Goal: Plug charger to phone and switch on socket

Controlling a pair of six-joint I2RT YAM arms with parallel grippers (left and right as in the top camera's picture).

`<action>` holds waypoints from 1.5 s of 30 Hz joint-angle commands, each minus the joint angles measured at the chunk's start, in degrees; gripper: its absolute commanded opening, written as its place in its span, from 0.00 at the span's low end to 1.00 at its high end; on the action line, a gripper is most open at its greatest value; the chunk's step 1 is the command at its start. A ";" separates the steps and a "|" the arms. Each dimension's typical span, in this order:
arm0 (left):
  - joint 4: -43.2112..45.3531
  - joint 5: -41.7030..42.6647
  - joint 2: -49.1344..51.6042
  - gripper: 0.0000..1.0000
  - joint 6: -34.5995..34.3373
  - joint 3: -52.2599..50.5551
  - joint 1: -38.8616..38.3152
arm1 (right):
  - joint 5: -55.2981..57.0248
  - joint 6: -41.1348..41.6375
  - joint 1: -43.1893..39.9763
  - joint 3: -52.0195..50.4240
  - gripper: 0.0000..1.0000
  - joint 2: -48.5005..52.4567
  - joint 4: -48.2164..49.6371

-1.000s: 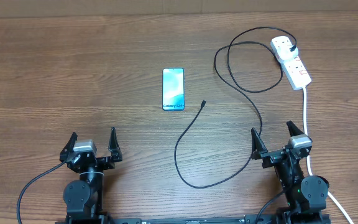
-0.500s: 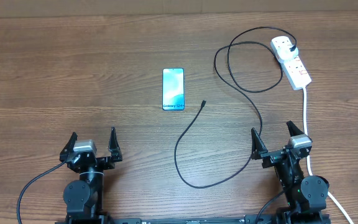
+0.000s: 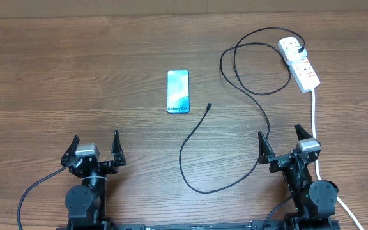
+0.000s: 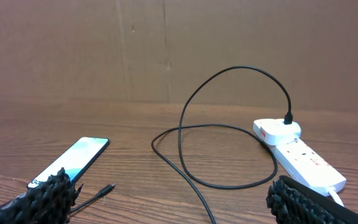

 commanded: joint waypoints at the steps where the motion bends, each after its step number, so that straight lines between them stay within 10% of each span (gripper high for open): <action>1: 0.15 0.70 -0.61 0.99 1.51 -0.28 -0.37 | 0.42 -0.09 0.26 -0.57 1.00 -0.68 0.22; 17: 0.20 0.74 -0.61 1.00 1.44 -0.28 -0.37 | 0.42 -0.09 0.26 -0.57 1.00 -0.68 0.22; 29: 6.97 27.41 -0.61 1.00 -31.58 -0.28 -0.39 | 0.42 -0.09 0.26 -0.57 1.00 -0.68 0.22; 45: 36.02 15.08 -0.48 1.00 -35.43 5.16 -0.37 | 0.42 -0.09 0.26 -0.57 1.00 -0.68 0.22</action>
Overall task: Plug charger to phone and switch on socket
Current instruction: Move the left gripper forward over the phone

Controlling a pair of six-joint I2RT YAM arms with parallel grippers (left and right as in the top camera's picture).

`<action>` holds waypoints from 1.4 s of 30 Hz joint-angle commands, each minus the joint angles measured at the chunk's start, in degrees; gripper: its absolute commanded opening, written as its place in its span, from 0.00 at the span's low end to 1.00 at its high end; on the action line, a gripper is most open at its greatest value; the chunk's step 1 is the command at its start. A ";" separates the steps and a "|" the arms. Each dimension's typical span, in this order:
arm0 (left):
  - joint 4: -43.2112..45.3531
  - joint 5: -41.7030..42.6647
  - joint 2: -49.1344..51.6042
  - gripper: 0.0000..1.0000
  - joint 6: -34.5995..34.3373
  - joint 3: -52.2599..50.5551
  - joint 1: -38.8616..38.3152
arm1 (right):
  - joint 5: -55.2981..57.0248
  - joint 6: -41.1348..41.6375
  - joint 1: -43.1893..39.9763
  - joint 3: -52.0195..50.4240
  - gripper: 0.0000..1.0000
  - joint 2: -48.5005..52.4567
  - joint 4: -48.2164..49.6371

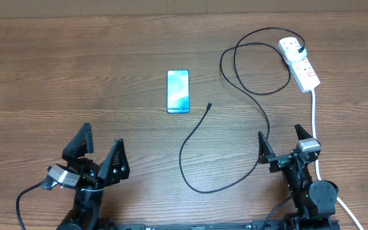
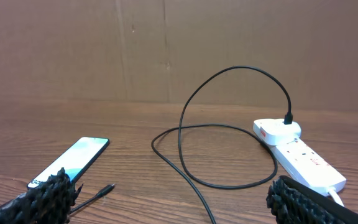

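A blue-screened phone (image 1: 178, 91) (image 2: 73, 160) lies flat at mid-table. The black charger cable (image 1: 200, 131) ends in a loose plug tip (image 1: 209, 106) (image 2: 106, 187) just right of the phone, apart from it. Its far end is plugged into the white socket strip (image 1: 301, 62) (image 2: 297, 154) at the back right. My left gripper (image 1: 99, 148) stands open near the front left, raised and tilted. At the front right my right gripper (image 1: 278, 137) (image 2: 173, 202) is open with nothing between its fingers.
The cable loops widely over the wooden table (image 1: 75, 70) between phone and strip. A white mains lead (image 1: 314, 115) runs from the strip toward the front right, past my right arm. A brown wall stands behind the table.
My left gripper has shifted slightly left and tilted, its open fingers now spread wider in the overhead view. The right gripper, phone, cable and strip have not moved.
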 commanded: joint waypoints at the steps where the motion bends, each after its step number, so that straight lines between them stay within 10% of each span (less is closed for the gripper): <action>1: -2.29 -3.87 -0.35 1.00 -0.96 6.67 -0.39 | 0.42 -0.11 0.26 -0.57 1.00 -0.68 0.20; 7: -18.08 -1.68 5.66 1.00 5.38 23.71 -0.39 | 0.42 -0.11 0.26 -0.57 1.00 -0.68 0.20; 17: -73.24 4.87 38.49 1.00 18.62 70.49 -0.39 | 0.42 -0.11 0.26 -0.57 1.00 -0.68 0.20; 25: -81.53 22.27 55.08 1.00 18.53 84.04 -0.46 | 0.42 -0.11 0.26 -0.57 1.00 -0.68 0.17; 42: -119.58 -27.61 91.65 1.00 3.82 120.91 -27.50 | 0.42 -0.11 0.26 -0.57 1.00 -0.68 0.17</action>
